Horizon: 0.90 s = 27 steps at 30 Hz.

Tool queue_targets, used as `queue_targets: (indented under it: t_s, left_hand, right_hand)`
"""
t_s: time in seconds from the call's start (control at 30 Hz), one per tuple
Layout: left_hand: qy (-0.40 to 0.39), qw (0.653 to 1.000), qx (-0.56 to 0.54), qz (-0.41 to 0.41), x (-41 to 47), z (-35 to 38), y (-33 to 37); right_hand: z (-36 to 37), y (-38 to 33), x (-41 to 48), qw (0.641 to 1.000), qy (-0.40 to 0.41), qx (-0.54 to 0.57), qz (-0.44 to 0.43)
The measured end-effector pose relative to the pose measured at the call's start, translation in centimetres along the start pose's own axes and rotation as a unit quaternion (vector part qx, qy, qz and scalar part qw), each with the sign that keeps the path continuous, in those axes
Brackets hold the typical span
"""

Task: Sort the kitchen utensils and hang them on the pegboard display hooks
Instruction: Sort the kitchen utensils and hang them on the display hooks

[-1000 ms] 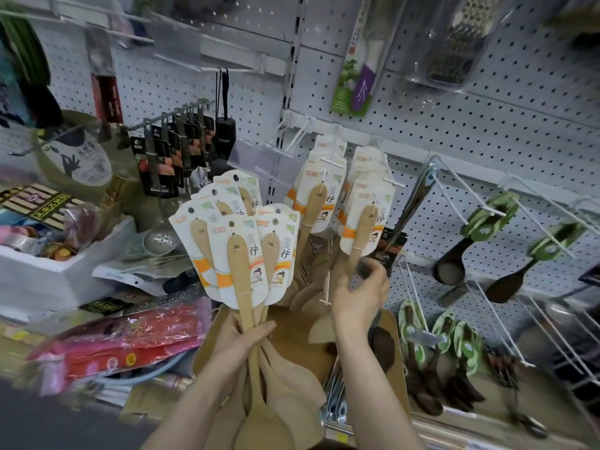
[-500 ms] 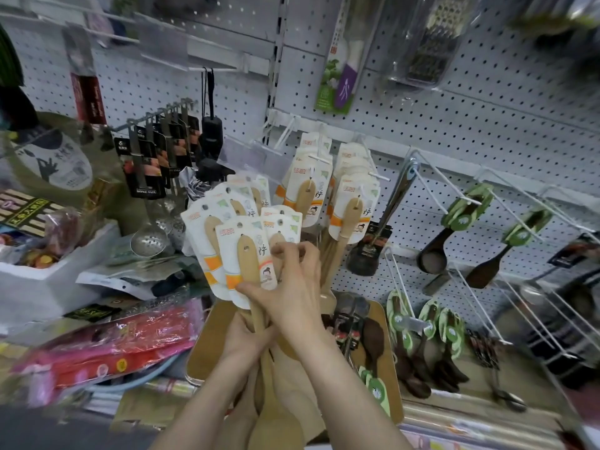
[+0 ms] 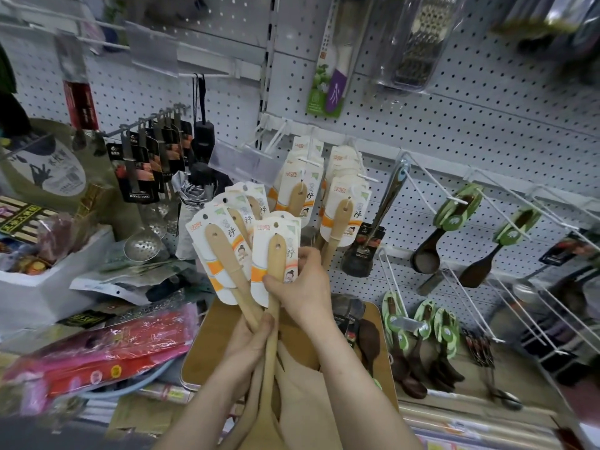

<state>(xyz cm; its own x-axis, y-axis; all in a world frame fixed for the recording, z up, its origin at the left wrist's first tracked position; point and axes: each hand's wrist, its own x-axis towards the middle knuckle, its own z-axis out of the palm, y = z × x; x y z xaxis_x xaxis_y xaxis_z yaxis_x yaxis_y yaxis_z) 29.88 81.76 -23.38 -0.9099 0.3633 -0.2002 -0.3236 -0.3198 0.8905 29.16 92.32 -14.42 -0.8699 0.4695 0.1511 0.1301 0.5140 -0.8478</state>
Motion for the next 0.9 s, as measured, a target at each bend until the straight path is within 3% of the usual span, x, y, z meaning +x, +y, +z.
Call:
queue_targets:
  t_s: [0.23,0.33,0.6,0.9]
  left_hand:
    - [0.057,0.995,-0.071,-0.031,0.2,0.0,-0.7]
    - [0.090,0.993,-0.075,-0.006,0.7,-0.5,-0.3]
    - [0.145,0.988,-0.039,0.036,1.5,-2.0,0.5]
    - [0.163,0.985,-0.029,0.044,2.0,-2.5,1.1]
  right_hand:
    - [-1.3,2.1,0.5,0.984,-0.033,0.170,0.035]
    - [-2.8,2.5,1.1,0.970,0.000,0.238,0.046]
    - [-6.5,1.9,3.8,0.961,0.095,0.258,-0.002]
    - [-6.7,2.7,3.5,0.958,0.042,0.280,-0.039]
